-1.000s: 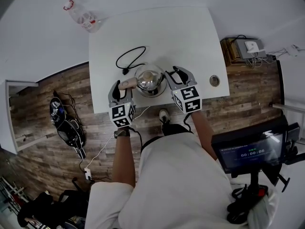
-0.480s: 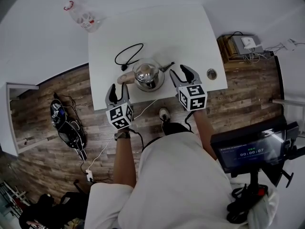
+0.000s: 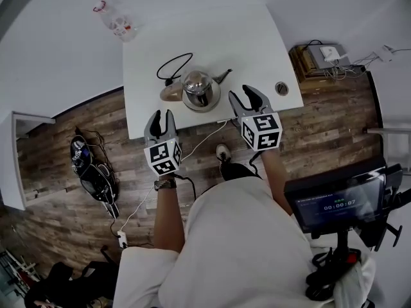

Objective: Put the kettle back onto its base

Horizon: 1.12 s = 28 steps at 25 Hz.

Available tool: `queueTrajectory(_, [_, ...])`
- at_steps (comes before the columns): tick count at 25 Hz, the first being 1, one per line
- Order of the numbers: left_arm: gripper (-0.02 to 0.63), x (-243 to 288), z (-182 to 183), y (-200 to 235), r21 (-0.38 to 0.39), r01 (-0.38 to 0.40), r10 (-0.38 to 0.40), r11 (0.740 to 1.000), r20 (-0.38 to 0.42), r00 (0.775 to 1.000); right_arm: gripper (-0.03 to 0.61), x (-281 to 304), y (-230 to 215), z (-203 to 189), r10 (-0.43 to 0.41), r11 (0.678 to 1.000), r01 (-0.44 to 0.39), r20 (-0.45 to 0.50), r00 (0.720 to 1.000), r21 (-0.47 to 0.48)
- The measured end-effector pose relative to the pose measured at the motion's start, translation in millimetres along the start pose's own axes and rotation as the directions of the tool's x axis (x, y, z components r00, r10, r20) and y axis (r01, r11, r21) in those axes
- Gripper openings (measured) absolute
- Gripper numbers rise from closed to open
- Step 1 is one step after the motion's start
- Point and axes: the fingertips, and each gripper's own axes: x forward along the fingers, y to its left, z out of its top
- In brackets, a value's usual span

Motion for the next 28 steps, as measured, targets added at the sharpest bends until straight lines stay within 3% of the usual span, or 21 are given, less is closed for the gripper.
queueTrajectory(7, [0.084, -45, 26, -18, 0.037, 0.046, -0.048, 0.998, 0.056, 0.997, 0.113, -44, 41, 20, 0.049, 0.999, -0.048, 0.068, 0.996, -0.017])
queueTrajectory(15, [0.032, -126, 55, -51, 0.117, 0.1, -0.115, 0.988, 0.134, 0.984, 0.008, -130, 85, 46, 0.053, 0.996, -0.039, 0.172, 0.984, -0.085])
queueTrajectory(22, [0.006, -199, 89, -78, 0.18, 0.118, -0.159, 0.977, 0.23, 0.96, 0.003, -202, 120, 68, 0.086, 0.99, -0.055, 0.241, 0.967, -0.129])
queueTrajectory(28, [0.006, -251, 110, -95, 0.204, 0.129, -0.181, 0.97, 0.259, 0.949, 0.002, -255, 139, 88, 0.084, 0.989, -0.045, 0.288, 0.954, -0.14])
